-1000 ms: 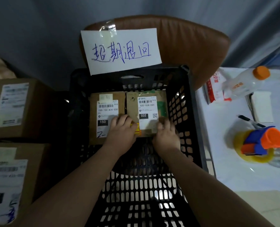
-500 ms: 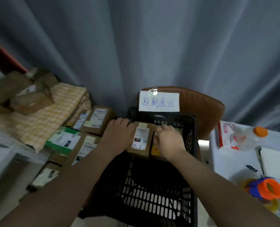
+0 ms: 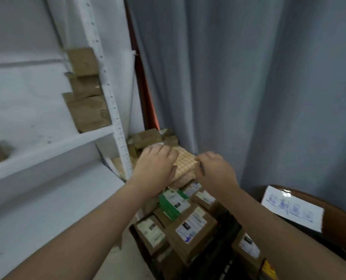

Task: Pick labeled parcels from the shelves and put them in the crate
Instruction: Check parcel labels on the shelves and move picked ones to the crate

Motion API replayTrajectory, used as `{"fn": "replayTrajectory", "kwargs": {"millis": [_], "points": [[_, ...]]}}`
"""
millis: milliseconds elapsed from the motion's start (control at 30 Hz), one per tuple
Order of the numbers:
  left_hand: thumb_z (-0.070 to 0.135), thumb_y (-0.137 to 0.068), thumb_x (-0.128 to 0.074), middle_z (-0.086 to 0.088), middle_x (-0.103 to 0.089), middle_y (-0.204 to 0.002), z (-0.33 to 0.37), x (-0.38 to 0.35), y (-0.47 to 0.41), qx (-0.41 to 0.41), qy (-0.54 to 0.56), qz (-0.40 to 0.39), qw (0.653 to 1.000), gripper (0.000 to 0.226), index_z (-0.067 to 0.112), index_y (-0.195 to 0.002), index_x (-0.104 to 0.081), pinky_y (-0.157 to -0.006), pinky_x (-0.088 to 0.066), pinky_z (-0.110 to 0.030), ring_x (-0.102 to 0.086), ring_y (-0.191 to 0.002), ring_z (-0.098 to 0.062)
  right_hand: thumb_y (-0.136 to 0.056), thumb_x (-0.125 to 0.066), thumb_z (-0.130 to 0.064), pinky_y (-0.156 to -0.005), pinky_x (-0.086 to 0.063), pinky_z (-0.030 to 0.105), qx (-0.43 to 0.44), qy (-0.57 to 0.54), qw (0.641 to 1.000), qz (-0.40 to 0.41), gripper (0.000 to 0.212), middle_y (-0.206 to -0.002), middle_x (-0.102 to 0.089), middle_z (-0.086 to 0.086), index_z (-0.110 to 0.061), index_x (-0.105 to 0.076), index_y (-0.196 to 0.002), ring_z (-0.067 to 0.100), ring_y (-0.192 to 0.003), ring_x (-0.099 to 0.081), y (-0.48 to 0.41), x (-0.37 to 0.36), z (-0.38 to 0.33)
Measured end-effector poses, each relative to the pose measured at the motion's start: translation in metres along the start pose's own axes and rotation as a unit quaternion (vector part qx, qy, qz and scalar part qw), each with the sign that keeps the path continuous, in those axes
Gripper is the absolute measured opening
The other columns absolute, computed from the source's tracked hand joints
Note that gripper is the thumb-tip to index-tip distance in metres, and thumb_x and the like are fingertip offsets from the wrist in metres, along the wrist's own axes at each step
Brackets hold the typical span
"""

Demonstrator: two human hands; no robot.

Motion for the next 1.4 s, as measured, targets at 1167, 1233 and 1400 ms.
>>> {"fn": "replayTrajectory", "kwargs": {"millis": [1167,1233,1400], "points": [[0.032,-0.095,-0.046,0.001,-0.050,-0.132,-0.482,-0.006,-0.016,0.187,0.013,0.088,0.978,0.041,0.022,-0.136,-0.046,-0.095,-0.040,-0.032,-0.050,-0.115,-0.020,-0.083,-0.050,-0.069,-0.117,-0.014,0.053,0.016,-0.009,0.994,0.104,0.087,-0.158,0.006,0.015,-0.035,-0.009,-0.151,0.039,-0.144,-0.003,-0.435,-0.110,-0.314],[0.034,-0.096,-0.044,0.002,-0.049,-0.133,-0.496,-0.018,-0.034,0.194,0.026,0.092,0.976,0.042,0.023,-0.137,-0.045,-0.096,-0.039,-0.032,-0.048,-0.117,-0.020,-0.080,-0.049,-0.073,-0.116,-0.017,0.053,0.011,-0.015,0.994,0.104,0.089,-0.158,0.008,0.016,-0.037,-0.008,-0.151,0.041,-0.144,-0.006,-0.461,-0.115,-0.315],[0.039,-0.098,-0.041,0.005,-0.046,-0.136,-0.527,-0.047,-0.067,0.224,0.077,0.095,0.967,0.044,0.025,-0.139,-0.042,-0.099,-0.037,-0.028,-0.045,-0.120,-0.015,-0.076,-0.061,-0.066,-0.098,-0.042,0.045,-0.003,-0.082,0.987,0.138,0.079,-0.152,-0.015,0.013,-0.034,-0.031,-0.142,0.036,-0.132,-0.031,-0.497,-0.130,-0.316]]}}
Point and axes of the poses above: each hand's wrist, its own y-axis away from the middle knuckle, its own x-axis out of the back of the hand, z = x × y, the point moved 1 cm from there along -y, towards the middle knuckle
